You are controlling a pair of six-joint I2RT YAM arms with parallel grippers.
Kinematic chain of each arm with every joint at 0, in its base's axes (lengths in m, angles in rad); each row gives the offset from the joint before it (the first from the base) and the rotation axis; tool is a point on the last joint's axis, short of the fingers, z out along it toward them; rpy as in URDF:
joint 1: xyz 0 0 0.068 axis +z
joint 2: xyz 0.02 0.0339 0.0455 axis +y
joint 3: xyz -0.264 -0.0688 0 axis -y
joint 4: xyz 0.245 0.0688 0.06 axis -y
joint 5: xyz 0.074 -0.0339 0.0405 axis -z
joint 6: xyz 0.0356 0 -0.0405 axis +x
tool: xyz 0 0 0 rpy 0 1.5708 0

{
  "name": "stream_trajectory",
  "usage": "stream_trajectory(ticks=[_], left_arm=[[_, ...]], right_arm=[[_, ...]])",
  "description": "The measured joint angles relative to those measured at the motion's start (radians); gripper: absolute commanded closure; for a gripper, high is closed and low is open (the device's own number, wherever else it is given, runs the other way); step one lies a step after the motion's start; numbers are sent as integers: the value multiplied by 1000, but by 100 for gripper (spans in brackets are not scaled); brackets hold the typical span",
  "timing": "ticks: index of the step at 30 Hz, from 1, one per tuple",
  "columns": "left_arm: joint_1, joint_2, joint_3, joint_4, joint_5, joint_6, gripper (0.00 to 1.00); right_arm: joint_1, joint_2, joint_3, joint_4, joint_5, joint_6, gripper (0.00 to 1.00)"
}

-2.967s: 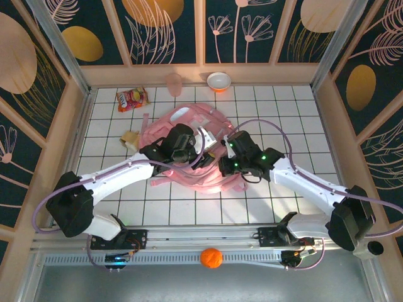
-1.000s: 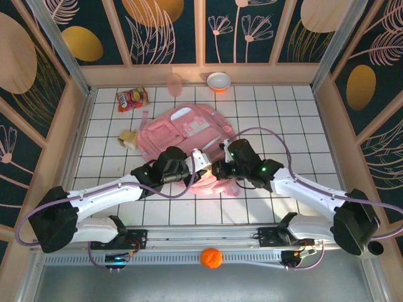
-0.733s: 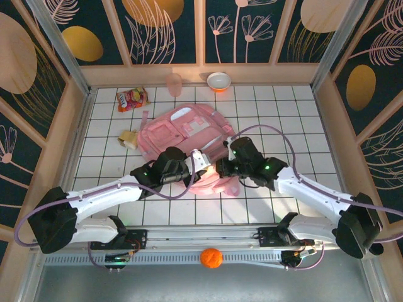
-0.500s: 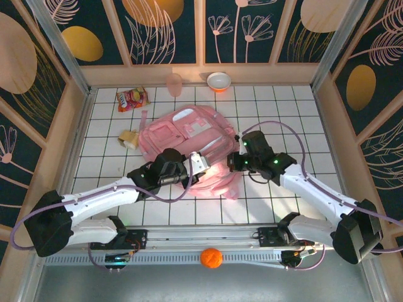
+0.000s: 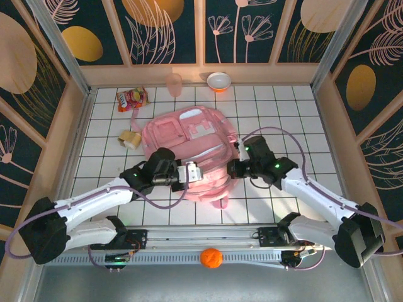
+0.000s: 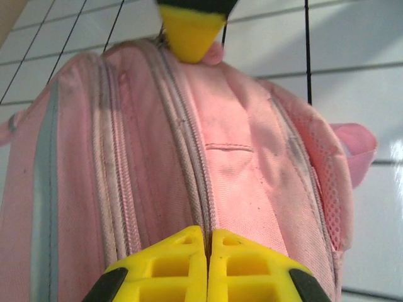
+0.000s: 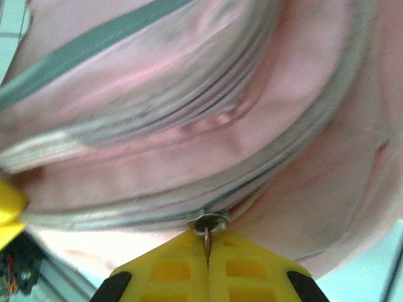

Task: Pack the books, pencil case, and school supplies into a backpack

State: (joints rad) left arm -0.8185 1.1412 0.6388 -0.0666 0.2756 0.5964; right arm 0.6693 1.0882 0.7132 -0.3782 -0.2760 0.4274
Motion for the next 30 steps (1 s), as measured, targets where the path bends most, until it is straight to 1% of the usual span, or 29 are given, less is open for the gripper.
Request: stream_trajectory(ticks=[1,3,6,7,9,11,15,17,19,23,24,25,29,30], left_arm=[[15,-13,-11,-10,-4,8,96],[34,-35,-29,-18,-20,14,87],[46,-42,-30,-31,-24,9,61],[48,-39,-24,-41,-11,3,54],[50,-29,-4,-50,21,-15,49],[32,-8,29,-40,32,-32,45],[-61,54,92,20,-3,-54,35],[-83,95,120,34,-25,-65,30],[-93,153,157,40,-56,-70,28],[-97,235,189,40,-116,-70,27],[-97,246,188,39,-135,-69,28],[-97,256,185,40,-147,-66,33],[-97,263,173,40,-194,-49,63],[-98,271,172,39,-204,-49,72]], right_arm=[[39,3,-5,21,13,24,100],[97,16,-8,56,33,62,100],[149,39,-8,98,53,109,100],[158,46,-8,107,56,120,100],[163,54,-7,114,63,130,100],[164,61,-4,113,66,132,100],[164,78,16,101,67,129,100],[164,81,19,97,68,129,100],[164,83,21,93,68,126,100],[162,86,21,82,75,121,100],[162,86,22,82,74,121,100],[162,86,23,82,75,121,100],[159,85,23,68,76,109,100],[159,84,23,67,76,105,100]])
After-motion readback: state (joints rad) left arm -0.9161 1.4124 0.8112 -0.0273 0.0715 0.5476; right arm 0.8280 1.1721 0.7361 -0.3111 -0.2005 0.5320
